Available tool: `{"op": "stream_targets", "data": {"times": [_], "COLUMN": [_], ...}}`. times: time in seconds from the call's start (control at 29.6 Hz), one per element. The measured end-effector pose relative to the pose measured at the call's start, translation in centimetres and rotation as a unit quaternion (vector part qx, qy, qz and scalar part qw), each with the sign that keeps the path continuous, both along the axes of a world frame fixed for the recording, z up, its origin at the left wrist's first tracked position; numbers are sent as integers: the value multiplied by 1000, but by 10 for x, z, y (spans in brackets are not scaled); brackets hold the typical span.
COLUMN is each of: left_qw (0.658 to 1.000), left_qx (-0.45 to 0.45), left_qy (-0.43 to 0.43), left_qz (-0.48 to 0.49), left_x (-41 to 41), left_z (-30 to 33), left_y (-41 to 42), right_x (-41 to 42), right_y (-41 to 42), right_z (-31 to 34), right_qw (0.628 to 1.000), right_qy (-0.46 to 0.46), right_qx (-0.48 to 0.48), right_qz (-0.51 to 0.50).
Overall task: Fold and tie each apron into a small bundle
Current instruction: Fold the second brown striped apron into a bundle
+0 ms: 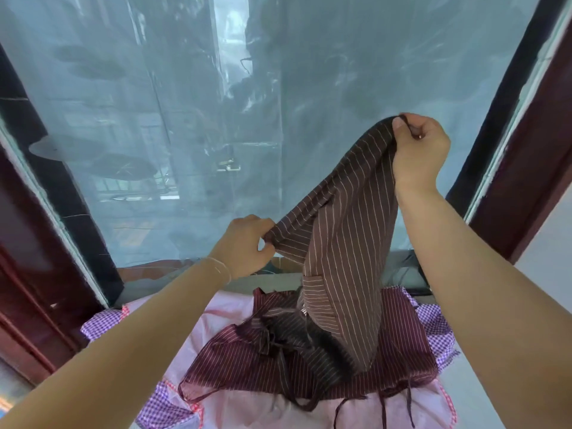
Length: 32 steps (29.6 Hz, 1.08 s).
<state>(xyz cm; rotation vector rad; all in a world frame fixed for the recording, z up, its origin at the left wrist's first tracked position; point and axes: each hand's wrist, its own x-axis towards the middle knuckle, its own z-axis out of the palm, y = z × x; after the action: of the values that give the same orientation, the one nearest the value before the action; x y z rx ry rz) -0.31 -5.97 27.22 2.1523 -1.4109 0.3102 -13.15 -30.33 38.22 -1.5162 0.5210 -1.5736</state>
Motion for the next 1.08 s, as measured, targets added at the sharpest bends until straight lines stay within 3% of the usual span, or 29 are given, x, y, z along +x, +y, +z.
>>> {"op": "stream_targets", "data": {"times": [0.07,0.14,0.2,0.27,0.34,0.41,0.47,0.51,0.64,0.74,0.84,1.01,1.08], "left_qw": [995,985,969,956,949,930,878,869,949,938,923,977,968], "left_qx": [25,-6,-86,-169,-249,-298,-291,-260,24,159,160,112,70], "left_qy": [-95,-153,-181,-154,-49,151,369,415,315,264,265,116,160], "left_qz": [14,78,146,182,187,154,93,74,-21,-156,-230,-137,-180], "left_x": [0,-2,-2,5,12,13,11,11,8,-26,-48,-34,-32], "left_z": [-11,-14,-9,-3,6,17,31,36,53,71,77,71,66], "left_y": [4,1,-3,-4,-4,-6,-7,-4,12,15,12,22,27], "right_x": [0,2,5,6,8,8,8,6,-4,-1,3,-4,-9], "right_y": [-14,-18,-20,-21,-24,-23,-25,-26,-38,-43,-45,-58,-60], "right_z": [-17,-34,-49,-64,-79,-92,-103,-107,-118,-121,-119,-117,-120], "right_qw": [999,997,993,985,973,964,960,957,947,953,951,945,935], "right_qy": [-6,-4,-7,-16,-21,-12,10,15,23,58,93,62,69], "right_qx": [49,82,117,171,224,257,274,283,314,288,272,302,323], "right_qz": [-5,-4,3,20,45,64,59,57,56,78,116,113,129]}}
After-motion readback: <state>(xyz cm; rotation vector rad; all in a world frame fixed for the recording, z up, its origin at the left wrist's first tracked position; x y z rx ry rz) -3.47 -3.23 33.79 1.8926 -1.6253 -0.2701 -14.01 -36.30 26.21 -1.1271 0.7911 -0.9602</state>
